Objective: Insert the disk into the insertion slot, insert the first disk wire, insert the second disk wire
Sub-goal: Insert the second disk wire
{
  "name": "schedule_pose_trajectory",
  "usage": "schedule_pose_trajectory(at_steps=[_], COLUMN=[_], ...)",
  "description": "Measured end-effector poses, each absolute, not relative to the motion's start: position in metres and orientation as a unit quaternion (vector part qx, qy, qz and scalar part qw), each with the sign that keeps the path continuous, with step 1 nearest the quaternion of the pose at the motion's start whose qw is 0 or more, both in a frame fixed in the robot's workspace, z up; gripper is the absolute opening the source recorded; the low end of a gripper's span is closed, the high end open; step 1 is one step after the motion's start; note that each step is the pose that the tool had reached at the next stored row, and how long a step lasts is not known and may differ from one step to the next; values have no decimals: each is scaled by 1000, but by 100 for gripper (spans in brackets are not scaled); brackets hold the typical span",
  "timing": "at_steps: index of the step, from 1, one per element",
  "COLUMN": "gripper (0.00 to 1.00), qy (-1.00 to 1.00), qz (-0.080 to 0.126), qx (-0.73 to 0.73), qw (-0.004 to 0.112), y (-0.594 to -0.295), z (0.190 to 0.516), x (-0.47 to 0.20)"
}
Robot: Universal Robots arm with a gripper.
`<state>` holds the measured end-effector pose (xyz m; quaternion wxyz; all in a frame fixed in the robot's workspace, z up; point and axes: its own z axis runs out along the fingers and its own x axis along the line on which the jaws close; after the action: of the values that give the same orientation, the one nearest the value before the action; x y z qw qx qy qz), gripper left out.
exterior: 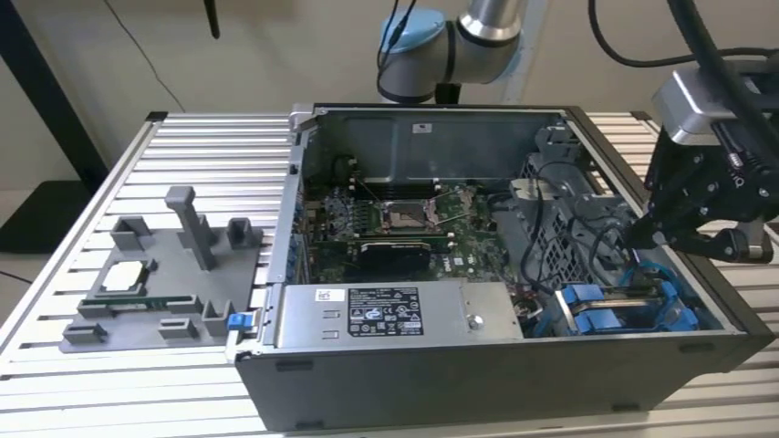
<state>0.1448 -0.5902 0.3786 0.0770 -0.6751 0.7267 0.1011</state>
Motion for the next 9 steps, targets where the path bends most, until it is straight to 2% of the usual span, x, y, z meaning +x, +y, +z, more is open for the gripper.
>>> schedule_pose_trajectory(at_steps=[5, 9], gripper=[0, 0], qy=[730, 731], qz=[75, 66], qx=[-677, -678], qw=[52, 45], y=[-590, -586], z=[378, 374], x=[139, 135])
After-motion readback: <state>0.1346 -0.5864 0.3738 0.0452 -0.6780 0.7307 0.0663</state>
